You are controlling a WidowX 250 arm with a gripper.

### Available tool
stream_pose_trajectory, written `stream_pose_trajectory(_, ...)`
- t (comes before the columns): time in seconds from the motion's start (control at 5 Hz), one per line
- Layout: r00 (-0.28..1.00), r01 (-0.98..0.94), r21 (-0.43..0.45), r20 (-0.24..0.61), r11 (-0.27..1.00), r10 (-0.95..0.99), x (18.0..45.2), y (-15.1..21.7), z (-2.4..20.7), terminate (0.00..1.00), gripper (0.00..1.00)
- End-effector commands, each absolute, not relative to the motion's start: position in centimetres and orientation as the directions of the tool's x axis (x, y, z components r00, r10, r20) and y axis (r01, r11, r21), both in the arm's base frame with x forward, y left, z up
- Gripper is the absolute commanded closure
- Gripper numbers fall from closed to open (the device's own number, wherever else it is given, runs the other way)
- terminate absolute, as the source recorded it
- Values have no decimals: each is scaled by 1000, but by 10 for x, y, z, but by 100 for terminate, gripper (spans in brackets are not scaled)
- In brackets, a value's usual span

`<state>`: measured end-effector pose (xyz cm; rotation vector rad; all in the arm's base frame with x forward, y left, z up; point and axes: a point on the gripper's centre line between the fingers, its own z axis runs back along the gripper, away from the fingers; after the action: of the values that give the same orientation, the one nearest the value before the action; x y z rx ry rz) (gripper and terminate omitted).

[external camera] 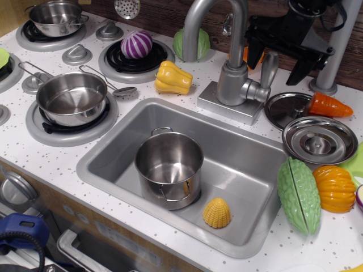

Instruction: Turn lever vertical to front

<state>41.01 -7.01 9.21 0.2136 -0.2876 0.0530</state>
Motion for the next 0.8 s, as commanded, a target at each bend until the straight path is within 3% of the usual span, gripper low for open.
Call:
stream_pose_trajectory(0.0,929,-74,189,371,979,-1,429,-67,115,0,0)
stream_pose_trajectory(0.2,926,-79,180,378,981,6,433,-65,111,0,0)
stream_pose_trajectory(0.4,932,-81,183,362,980,9,432,-66,111,0,100)
stream_pose_trajectory(0.6,938,-103,180,345,978,35,424,-70,112,0,100)
